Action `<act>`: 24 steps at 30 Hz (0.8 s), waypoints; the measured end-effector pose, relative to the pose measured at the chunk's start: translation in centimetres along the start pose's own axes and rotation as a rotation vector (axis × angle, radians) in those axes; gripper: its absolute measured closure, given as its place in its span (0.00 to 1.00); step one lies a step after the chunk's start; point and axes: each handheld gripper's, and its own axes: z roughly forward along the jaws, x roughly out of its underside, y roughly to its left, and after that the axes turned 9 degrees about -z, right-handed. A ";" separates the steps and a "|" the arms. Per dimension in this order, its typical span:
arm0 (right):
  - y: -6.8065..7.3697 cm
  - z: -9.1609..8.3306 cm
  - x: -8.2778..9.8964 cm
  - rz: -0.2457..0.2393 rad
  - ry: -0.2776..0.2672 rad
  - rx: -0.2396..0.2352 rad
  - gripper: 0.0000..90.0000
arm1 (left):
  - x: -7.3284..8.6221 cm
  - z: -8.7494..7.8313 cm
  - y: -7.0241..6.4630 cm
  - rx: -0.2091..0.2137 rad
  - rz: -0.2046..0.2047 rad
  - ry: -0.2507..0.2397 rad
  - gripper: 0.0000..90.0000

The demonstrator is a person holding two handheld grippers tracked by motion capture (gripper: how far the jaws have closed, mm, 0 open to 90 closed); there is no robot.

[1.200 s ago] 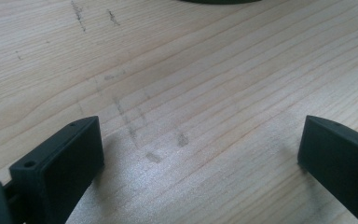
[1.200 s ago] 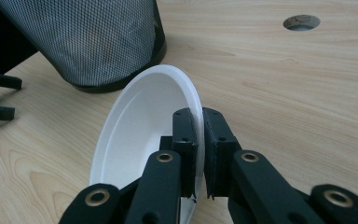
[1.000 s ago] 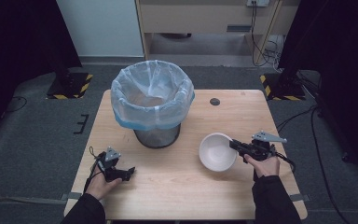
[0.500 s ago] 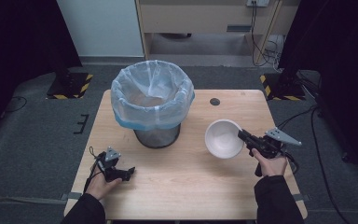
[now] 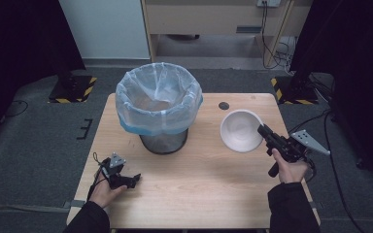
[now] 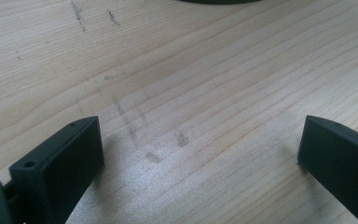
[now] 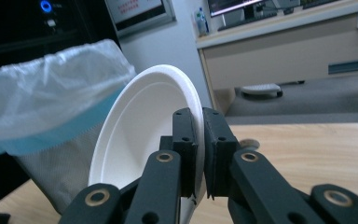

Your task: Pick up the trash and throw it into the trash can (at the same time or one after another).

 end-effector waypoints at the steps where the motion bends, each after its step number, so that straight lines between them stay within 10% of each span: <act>1: 0.0 0.0 -0.2 -0.002 -0.004 -0.003 0.95 | 0.0 0.0 0.0 0.000 0.000 0.000 0.00; 24: 2.2 1.9 -8.1 -0.014 -0.222 -0.017 0.95 | 0.0 0.0 0.0 0.000 0.000 0.000 0.00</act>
